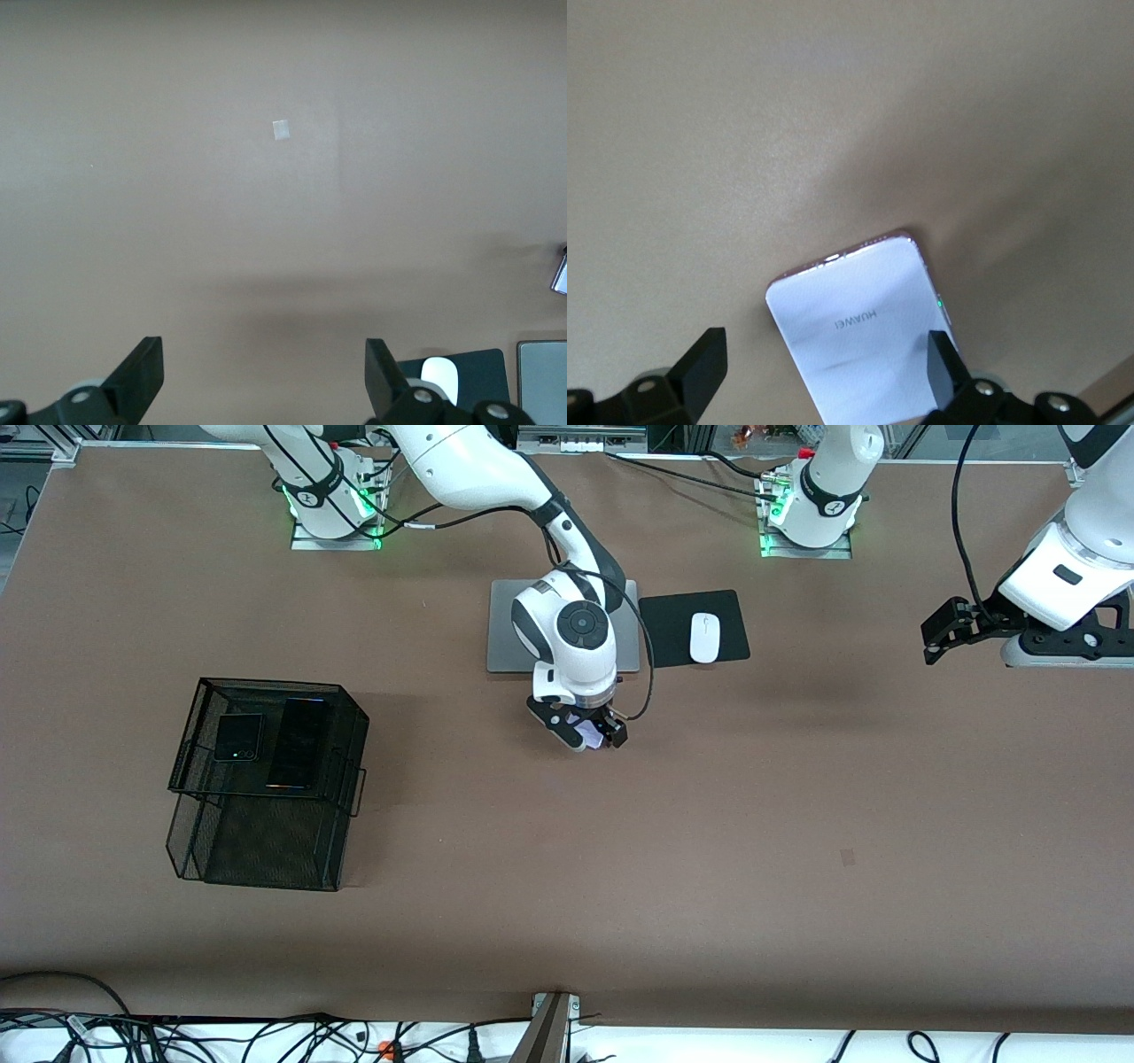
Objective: Place phones with both arms
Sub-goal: 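Grasp the white phone with the right gripper while the left gripper withdraws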
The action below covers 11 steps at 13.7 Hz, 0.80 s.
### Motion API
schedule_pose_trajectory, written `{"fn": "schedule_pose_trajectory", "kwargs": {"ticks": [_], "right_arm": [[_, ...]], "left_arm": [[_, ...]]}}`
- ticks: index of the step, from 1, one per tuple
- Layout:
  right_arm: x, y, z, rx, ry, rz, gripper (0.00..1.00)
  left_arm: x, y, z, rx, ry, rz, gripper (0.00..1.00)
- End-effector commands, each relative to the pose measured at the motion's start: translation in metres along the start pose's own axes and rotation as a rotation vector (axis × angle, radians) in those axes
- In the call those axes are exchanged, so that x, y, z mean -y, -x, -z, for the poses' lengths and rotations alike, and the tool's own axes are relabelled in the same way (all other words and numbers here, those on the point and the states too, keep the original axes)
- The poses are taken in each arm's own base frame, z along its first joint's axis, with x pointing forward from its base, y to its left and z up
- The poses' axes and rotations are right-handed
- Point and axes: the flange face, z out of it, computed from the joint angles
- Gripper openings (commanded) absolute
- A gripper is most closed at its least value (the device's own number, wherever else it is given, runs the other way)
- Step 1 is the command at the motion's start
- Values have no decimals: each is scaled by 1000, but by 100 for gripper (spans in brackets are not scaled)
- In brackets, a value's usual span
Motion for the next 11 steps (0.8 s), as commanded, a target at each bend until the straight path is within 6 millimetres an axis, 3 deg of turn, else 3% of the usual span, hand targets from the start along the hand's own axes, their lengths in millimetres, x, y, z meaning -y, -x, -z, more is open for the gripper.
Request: {"fn": "schedule_pose_trajectory", "kwargs": {"ticks": [1, 11], "right_arm": [[3, -5, 17, -26, 51, 46, 100], [-8, 11, -22, -25, 82, 153, 100]], "left_arm": [[0, 0, 1, -11, 9, -4, 100], [-6, -4, 8, -26, 12, -6, 100]]}}
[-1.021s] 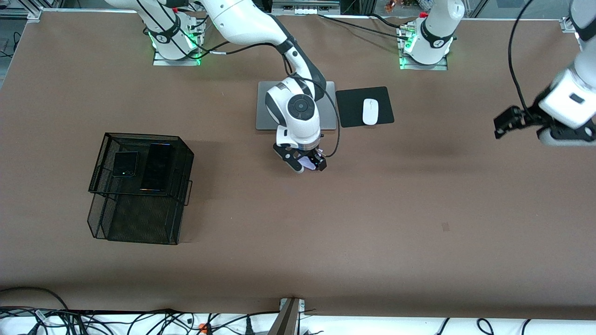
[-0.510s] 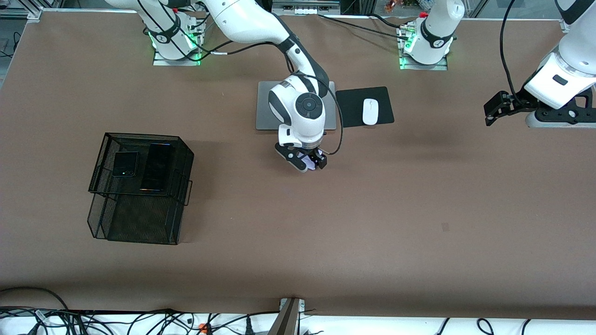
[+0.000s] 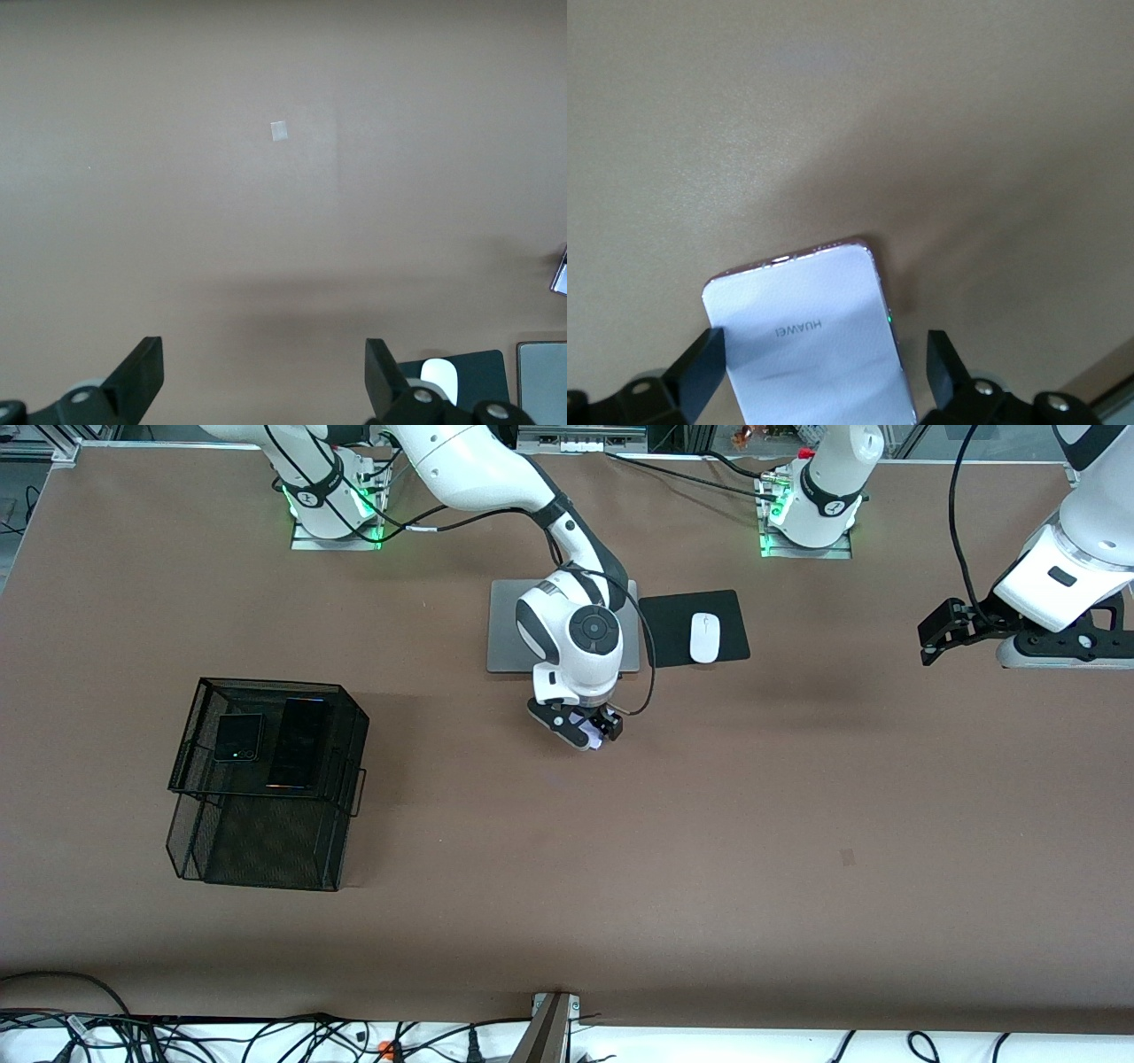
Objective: Place phones with both arms
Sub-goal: 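Carry the white phone over the basket and lower it with the right gripper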
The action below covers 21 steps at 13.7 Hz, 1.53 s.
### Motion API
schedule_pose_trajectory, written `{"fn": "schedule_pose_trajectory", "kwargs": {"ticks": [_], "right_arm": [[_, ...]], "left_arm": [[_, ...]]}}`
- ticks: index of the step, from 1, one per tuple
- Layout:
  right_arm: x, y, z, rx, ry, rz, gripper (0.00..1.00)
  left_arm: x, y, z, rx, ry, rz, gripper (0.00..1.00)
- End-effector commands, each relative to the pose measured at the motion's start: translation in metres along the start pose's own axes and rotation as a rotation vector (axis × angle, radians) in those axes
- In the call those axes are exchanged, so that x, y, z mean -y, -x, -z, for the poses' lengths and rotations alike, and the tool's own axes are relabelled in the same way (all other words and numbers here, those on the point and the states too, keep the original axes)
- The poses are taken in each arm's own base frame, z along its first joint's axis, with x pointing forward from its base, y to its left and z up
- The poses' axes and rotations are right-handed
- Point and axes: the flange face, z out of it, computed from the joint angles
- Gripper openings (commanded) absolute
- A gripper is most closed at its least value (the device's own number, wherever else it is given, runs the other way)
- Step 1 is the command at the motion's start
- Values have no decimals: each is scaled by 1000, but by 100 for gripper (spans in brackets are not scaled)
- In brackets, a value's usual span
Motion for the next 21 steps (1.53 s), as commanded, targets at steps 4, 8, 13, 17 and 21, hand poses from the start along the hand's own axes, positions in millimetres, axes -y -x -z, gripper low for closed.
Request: {"fn": "schedule_pose_trajectory", "kwargs": {"ticks": [4, 8, 13, 17, 21], "right_arm": [[5, 7, -12, -26, -45, 31, 100], [5, 7, -12, -28, -45, 46, 66], [6, -17, 64, 7, 6, 117, 7], [-35, -129, 170, 90, 51, 303, 7], [-137, -300, 232, 157, 118, 539, 7]], "left_arm": [[0, -7, 8, -20, 7, -11, 100], [0, -7, 9, -22, 7, -11, 100], [2, -7, 10, -22, 6, -5, 100], [4, -21, 21, -32, 9, 1, 100], [2, -23, 31, 5, 18, 2, 100]]}}
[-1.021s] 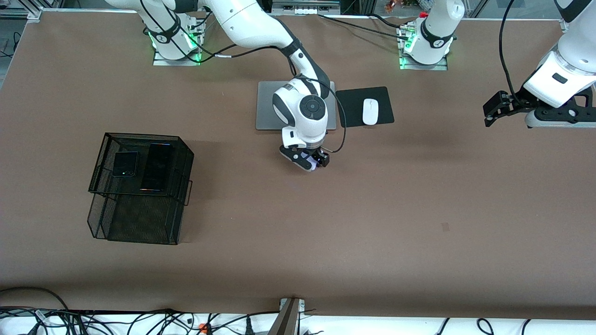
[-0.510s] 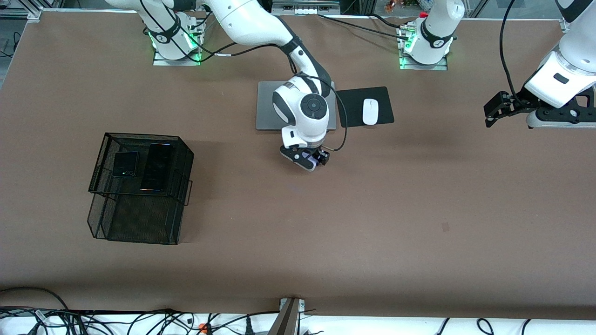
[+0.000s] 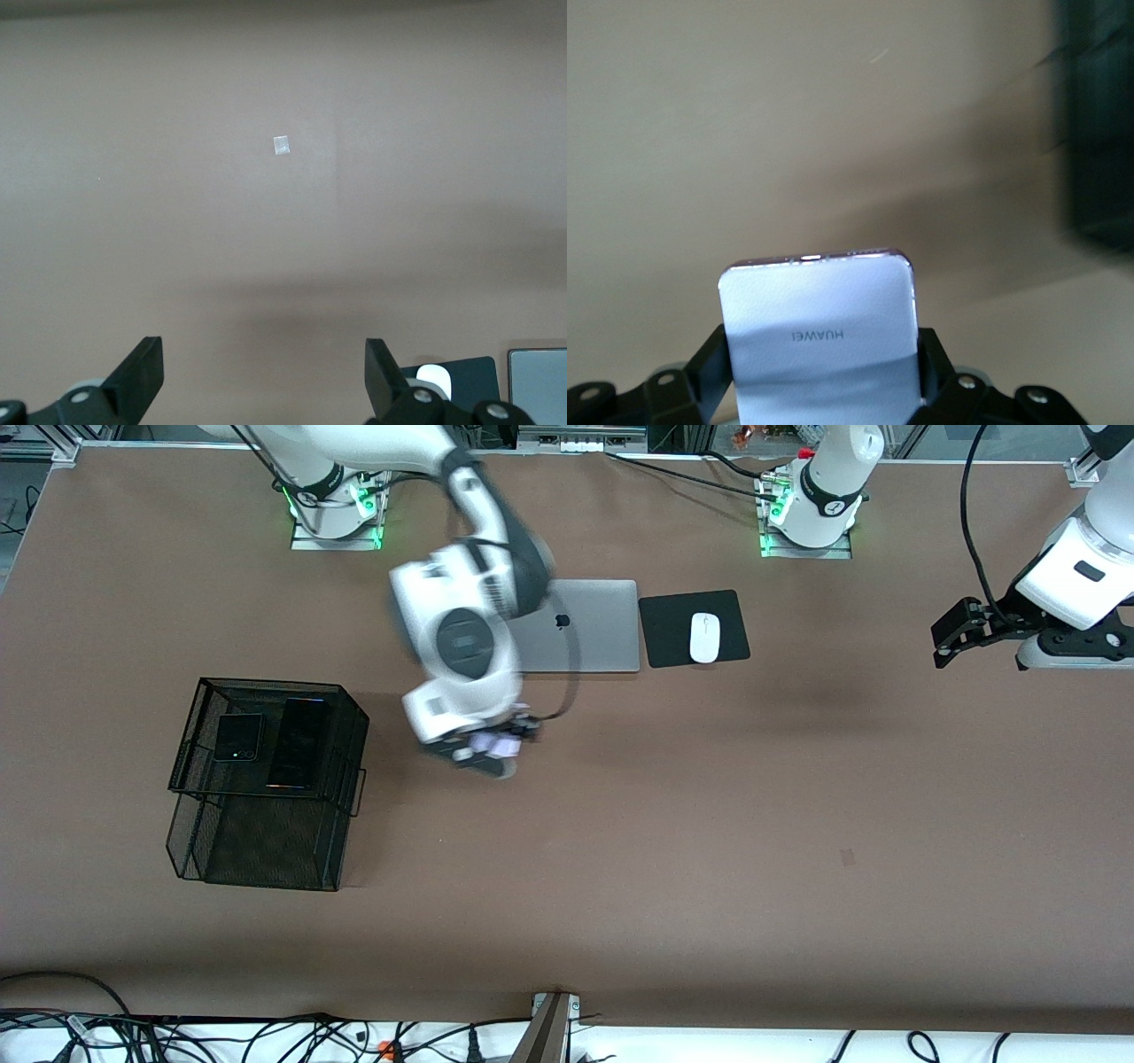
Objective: Place phones with both arms
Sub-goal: 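Carry the white phone over the basket and lower it with the right gripper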
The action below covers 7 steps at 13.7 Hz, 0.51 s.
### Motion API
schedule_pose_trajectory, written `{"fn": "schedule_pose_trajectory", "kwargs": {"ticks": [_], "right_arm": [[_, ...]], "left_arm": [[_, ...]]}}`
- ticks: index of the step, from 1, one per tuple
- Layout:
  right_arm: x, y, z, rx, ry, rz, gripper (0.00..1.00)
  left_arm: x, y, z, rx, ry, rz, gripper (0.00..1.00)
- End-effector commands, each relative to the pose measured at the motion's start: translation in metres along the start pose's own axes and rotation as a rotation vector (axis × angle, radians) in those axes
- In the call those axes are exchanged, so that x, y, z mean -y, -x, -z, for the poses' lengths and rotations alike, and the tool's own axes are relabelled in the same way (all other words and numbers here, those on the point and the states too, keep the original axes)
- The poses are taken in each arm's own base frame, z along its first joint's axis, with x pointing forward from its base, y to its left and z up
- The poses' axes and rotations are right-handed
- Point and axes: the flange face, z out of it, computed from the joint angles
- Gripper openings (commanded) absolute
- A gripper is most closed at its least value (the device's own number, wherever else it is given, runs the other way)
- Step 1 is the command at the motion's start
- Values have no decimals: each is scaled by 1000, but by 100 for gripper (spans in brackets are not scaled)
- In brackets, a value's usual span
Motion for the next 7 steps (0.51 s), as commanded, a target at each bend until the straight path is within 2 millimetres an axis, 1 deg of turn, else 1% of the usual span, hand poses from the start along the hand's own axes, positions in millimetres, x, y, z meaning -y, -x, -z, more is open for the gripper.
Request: {"fn": "schedule_pose_trajectory", "kwargs": {"ticks": [1, 2, 3, 4, 5, 6, 7], "right_arm": [[-110, -58, 19, 31, 12, 183, 7], [-154, -84, 17, 33, 8, 234, 7], [-195, -107, 10, 36, 1, 264, 7], [-224, -128, 0, 25, -1, 272, 7], [-244, -147, -5, -39, 1, 292, 7], [-262, -166, -18, -88, 4, 303, 7], [-274, -178, -32, -105, -9, 300, 7]], "left_arm": [[-1, -7, 11, 5, 20, -5, 100], [-3, -8, 11, 5, 22, -8, 100], [-4, -8, 14, -2, 22, -10, 100], [-6, -7, 15, 0, 21, -13, 100], [-5, -6, 14, 9, 22, -13, 100], [-5, -7, 13, 10, 20, -14, 100], [-7, -6, 15, 10, 20, -15, 100]]}}
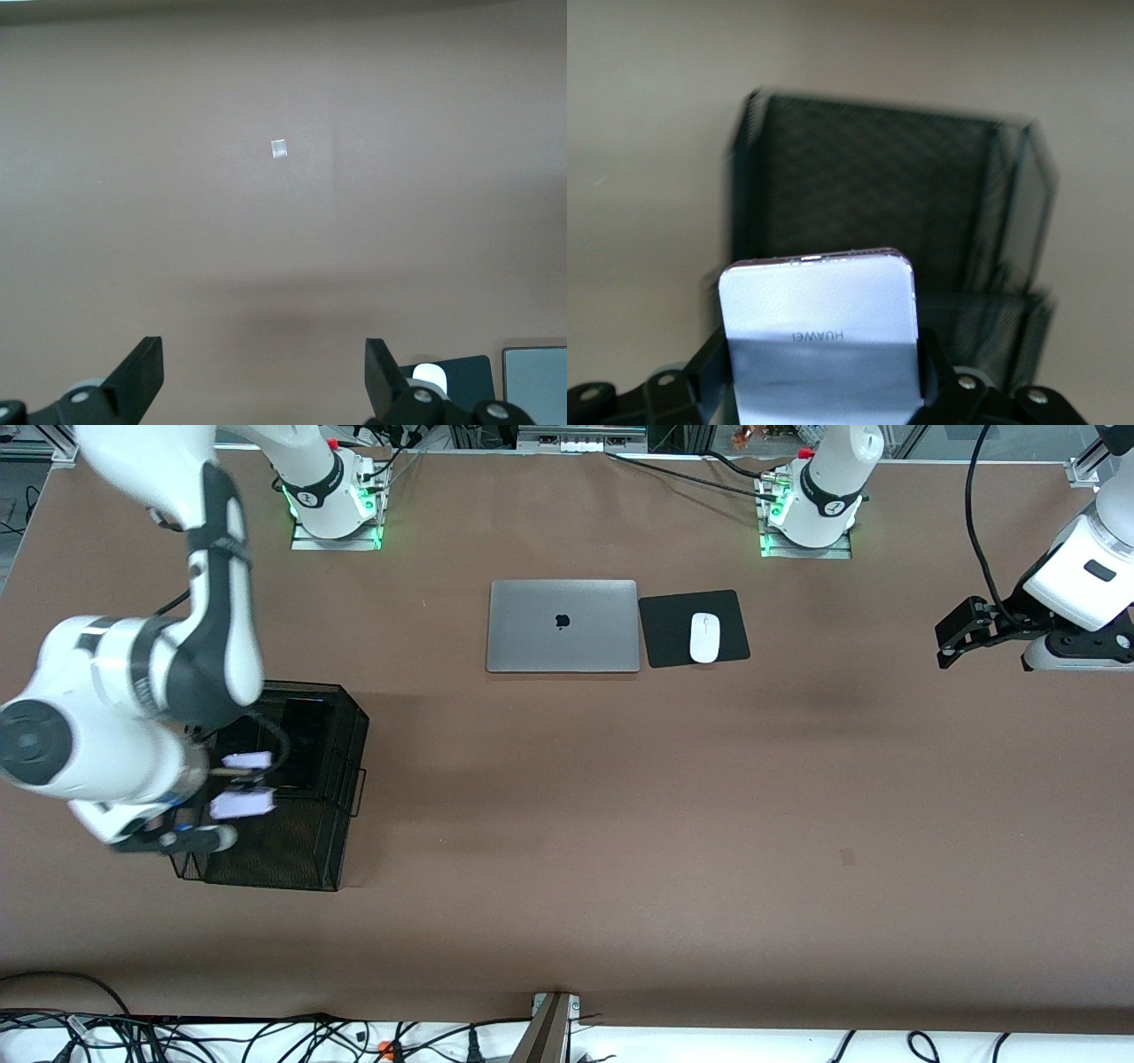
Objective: Place phones with both arms
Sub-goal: 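Carry the white phone over the basket and lower it with the right gripper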
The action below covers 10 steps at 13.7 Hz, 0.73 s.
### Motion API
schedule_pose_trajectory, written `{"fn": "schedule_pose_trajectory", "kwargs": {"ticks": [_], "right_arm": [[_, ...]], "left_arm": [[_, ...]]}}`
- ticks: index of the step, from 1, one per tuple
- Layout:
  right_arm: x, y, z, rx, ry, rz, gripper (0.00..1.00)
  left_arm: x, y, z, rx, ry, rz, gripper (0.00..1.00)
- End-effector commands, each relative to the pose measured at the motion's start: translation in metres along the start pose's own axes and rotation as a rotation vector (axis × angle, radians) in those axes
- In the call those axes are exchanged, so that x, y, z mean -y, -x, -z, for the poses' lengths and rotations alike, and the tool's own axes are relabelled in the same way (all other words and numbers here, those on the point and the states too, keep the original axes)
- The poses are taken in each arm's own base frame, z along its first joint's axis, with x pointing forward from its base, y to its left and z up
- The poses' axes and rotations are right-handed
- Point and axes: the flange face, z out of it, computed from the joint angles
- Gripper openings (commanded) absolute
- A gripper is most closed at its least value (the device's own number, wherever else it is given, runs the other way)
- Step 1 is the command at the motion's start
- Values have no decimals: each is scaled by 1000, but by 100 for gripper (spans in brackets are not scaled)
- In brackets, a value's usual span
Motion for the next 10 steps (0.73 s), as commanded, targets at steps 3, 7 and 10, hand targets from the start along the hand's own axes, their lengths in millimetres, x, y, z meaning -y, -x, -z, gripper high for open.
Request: {"fn": "schedule_pose_trajectory", "kwargs": {"ticks": [3, 7, 10], "right_arm": [[-27, -30, -74, -54, -45, 40, 8], [-35, -43, -126, -105, -93, 81, 13], [-36, -45, -132, -119, -105, 67, 100]], "left_arm": [[-5, 1, 6, 26, 19, -8, 100], [-4, 2, 5, 37, 20, -3, 100], [-4, 3, 5, 40, 18, -3, 100]]}}
